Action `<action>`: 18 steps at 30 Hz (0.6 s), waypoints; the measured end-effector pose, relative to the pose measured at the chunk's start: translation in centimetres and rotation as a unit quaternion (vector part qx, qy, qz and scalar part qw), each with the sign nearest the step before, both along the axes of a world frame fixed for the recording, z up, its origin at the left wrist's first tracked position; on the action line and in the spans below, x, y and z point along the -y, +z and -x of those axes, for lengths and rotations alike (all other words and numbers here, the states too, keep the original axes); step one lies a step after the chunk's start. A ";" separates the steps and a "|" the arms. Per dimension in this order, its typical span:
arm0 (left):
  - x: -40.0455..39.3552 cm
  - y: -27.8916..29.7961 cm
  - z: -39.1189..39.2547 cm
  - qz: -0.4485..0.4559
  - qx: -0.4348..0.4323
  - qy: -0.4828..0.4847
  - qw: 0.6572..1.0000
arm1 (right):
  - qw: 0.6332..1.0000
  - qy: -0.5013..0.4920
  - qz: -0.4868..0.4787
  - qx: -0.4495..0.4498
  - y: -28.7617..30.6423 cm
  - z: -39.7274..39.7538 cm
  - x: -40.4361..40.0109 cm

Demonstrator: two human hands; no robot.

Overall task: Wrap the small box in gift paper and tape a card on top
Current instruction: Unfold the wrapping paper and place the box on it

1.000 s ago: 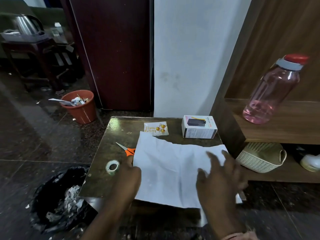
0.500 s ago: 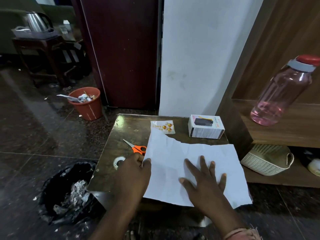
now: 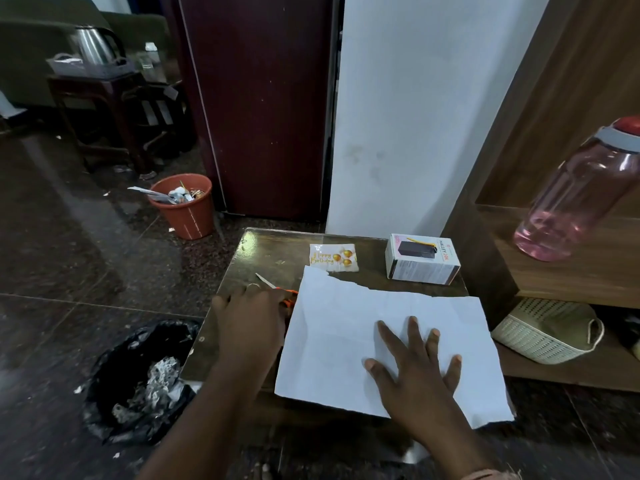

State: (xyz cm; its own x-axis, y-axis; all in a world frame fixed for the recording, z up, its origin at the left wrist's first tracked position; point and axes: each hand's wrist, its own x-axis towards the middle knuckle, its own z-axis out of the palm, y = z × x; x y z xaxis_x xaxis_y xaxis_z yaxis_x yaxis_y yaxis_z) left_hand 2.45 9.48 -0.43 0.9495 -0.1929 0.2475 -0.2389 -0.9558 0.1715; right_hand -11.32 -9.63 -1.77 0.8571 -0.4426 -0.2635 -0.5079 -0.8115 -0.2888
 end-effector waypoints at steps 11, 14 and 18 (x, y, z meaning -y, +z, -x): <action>-2.8 -0.6 -3.0 0.088 -0.037 0.051 0.994 | 0.999 0.004 0.034 0.030 -0.2 -0.3 -1.0; -2.7 -0.8 -2.9 0.080 -0.035 0.052 0.995 | 0.999 0.006 0.014 0.044 -0.3 -0.5 -1.5; -2.1 -0.4 -2.7 0.086 -0.009 0.048 0.995 | 0.997 0.002 -0.004 0.078 -0.3 -0.7 -1.9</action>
